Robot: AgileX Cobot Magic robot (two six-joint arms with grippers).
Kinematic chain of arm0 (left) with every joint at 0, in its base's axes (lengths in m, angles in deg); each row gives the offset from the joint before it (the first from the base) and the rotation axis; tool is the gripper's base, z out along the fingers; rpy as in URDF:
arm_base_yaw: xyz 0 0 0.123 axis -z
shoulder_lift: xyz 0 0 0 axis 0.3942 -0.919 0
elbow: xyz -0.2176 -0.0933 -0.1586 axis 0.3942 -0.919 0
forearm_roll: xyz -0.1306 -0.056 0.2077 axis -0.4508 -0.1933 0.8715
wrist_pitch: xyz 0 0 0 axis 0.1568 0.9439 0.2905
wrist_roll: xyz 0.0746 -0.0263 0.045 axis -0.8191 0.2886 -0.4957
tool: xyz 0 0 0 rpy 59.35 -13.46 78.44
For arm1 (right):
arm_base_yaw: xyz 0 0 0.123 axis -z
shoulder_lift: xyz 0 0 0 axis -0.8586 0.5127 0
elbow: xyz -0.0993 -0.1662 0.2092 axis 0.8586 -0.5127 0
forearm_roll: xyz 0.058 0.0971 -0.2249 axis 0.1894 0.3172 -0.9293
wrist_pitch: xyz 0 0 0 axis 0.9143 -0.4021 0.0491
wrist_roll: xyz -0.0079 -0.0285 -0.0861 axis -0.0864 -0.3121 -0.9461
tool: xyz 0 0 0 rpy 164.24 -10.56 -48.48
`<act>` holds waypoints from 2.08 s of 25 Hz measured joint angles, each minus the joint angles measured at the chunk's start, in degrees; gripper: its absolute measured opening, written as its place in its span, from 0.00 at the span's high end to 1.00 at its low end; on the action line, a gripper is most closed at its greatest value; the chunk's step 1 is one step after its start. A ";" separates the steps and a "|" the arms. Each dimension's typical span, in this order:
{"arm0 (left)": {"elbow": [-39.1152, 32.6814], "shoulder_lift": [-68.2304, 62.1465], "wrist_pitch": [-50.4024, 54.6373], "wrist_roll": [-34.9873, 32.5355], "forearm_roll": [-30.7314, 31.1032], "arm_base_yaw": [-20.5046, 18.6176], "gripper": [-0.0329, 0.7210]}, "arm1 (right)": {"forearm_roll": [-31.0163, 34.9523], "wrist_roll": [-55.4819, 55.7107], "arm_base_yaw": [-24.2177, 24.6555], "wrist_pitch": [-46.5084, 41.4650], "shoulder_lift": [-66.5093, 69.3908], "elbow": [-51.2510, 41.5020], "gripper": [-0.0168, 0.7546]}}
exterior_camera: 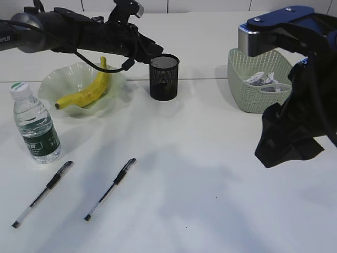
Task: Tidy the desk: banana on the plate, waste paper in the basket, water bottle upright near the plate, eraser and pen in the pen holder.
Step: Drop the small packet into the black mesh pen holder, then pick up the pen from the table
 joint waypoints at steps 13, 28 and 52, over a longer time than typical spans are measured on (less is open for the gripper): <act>0.00 7.95 6.04 31.65 32.22 0.00 0.60 | 0.00 0.00 0.00 0.00 0.00 0.00 0.38; 0.08 14.83 25.80 63.71 53.60 0.00 0.60 | 0.00 0.00 0.00 0.00 0.00 0.00 0.38; 0.08 29.50 40.57 81.02 67.03 0.53 0.60 | 1.47 0.00 0.00 -0.28 -5.01 0.00 0.38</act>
